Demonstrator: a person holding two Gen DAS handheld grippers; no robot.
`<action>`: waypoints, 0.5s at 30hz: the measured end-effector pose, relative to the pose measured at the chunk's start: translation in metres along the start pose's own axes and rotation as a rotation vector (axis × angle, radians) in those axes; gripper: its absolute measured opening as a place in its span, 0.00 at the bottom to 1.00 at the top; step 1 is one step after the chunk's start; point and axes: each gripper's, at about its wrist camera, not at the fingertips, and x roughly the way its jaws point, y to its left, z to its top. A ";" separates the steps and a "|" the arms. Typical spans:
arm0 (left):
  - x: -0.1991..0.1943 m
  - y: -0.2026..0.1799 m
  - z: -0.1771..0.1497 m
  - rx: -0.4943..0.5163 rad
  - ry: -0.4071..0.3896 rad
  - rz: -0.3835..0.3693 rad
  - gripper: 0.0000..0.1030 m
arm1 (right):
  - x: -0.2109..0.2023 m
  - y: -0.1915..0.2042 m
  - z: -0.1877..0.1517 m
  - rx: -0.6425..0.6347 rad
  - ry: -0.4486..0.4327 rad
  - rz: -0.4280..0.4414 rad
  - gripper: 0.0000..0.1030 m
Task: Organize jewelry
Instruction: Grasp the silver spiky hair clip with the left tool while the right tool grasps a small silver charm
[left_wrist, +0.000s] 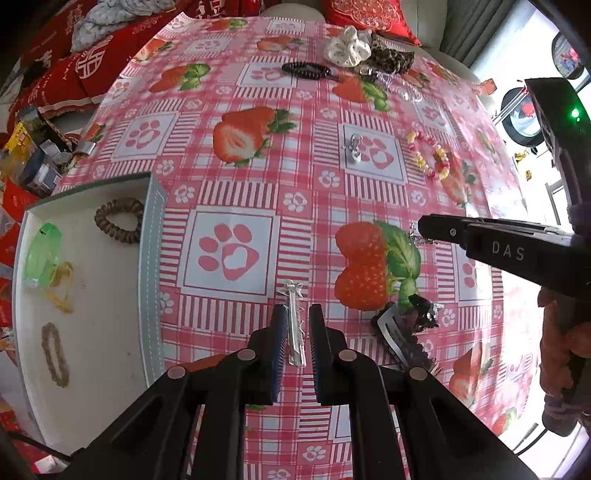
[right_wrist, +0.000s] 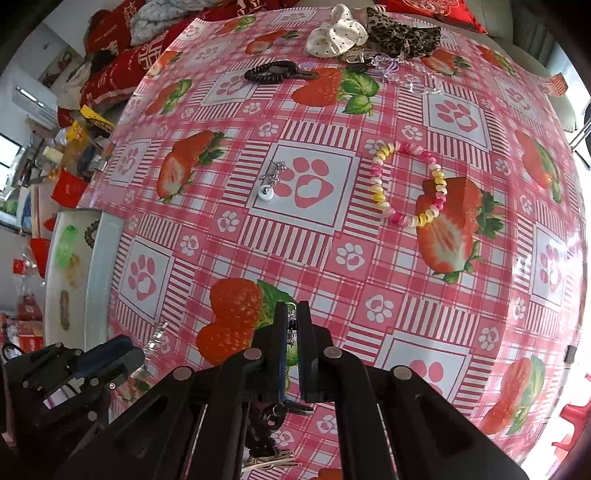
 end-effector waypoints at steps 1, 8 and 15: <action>-0.002 0.000 0.000 -0.002 -0.004 0.000 0.18 | 0.001 0.002 0.002 -0.002 0.000 -0.003 0.05; -0.012 0.010 0.002 -0.023 -0.028 0.000 0.18 | -0.011 0.005 0.004 0.006 -0.010 0.011 0.05; -0.008 0.009 0.000 0.008 -0.016 0.032 0.19 | -0.015 0.015 0.004 -0.012 -0.007 0.009 0.05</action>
